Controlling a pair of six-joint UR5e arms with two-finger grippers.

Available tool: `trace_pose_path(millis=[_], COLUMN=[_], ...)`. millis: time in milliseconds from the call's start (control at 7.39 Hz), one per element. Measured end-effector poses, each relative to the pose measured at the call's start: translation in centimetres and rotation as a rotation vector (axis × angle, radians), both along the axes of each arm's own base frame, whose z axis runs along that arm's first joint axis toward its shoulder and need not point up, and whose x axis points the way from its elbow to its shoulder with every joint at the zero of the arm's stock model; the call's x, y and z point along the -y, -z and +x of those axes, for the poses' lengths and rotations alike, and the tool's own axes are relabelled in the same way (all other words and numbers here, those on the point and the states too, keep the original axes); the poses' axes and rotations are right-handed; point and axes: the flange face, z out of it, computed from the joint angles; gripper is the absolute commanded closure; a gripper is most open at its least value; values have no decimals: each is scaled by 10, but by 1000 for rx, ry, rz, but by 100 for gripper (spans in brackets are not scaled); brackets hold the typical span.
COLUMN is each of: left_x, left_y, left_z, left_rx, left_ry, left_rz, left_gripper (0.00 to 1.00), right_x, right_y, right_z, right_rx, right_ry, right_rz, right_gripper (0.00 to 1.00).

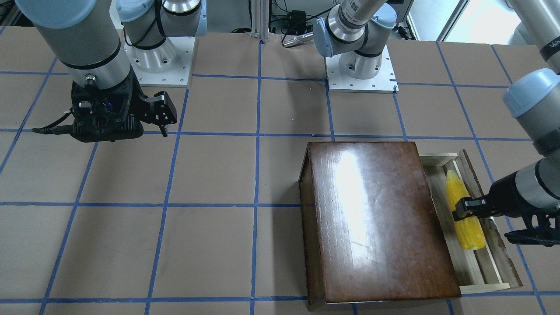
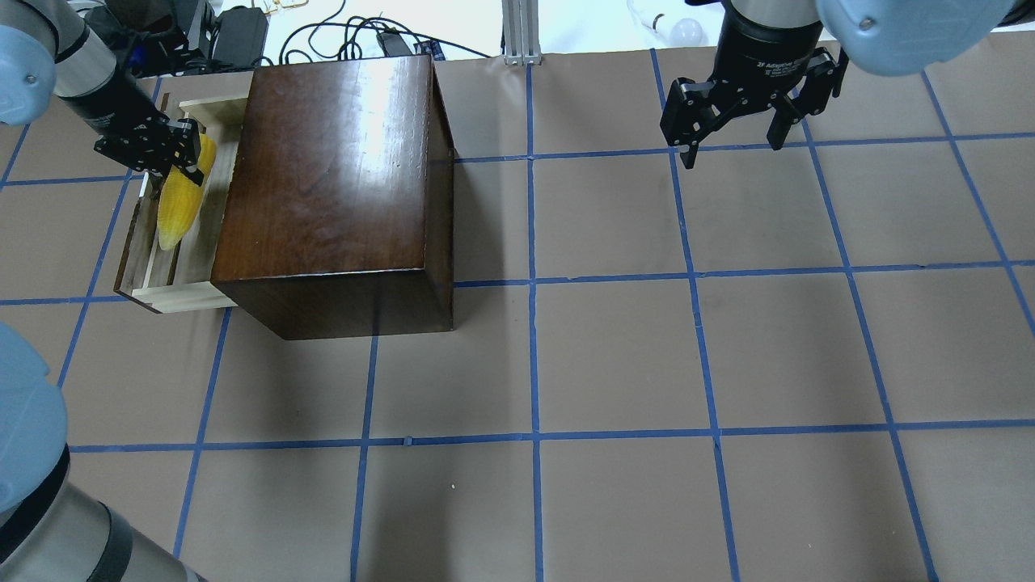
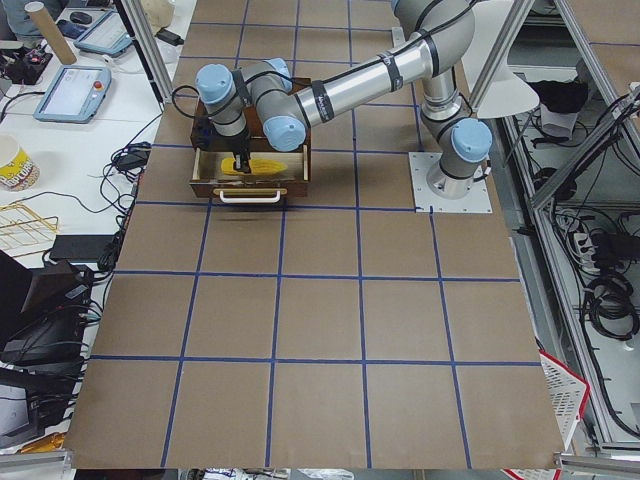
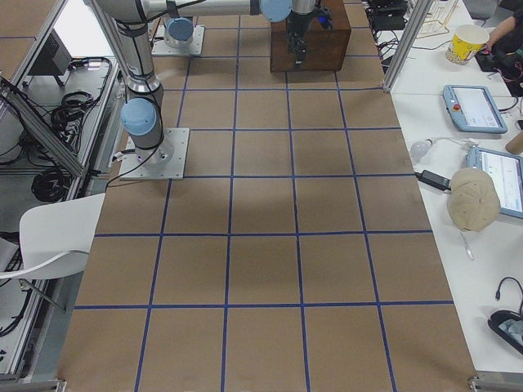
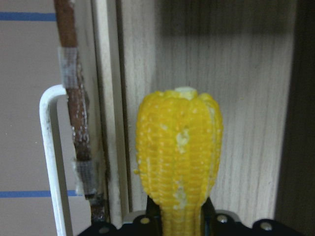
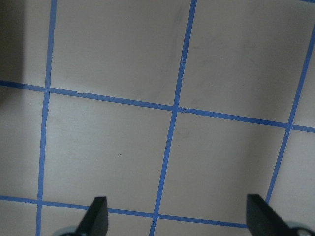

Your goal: Open drawer and put corn inside

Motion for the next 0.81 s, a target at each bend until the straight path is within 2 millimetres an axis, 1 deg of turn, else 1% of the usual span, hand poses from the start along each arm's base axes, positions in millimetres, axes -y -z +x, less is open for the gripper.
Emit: trace_pose_path(millis=[271,676,812], left_x=[-2,-9,-13], left_y=[-4,-28,-42], left_z=[0,-3,-8], left_rx=[0,10,12], left_ry=[-3,-2,0], left_rz=[-3,-23,-28], left_gripper=[11,8,8], right_x=[0,0,0], right_y=[0,0,0], right_z=[0,0,0], right_rx=[0,0,0], right_ry=[0,0,0], right_rz=[0,-1,-1], right_gripper=[0,0,0])
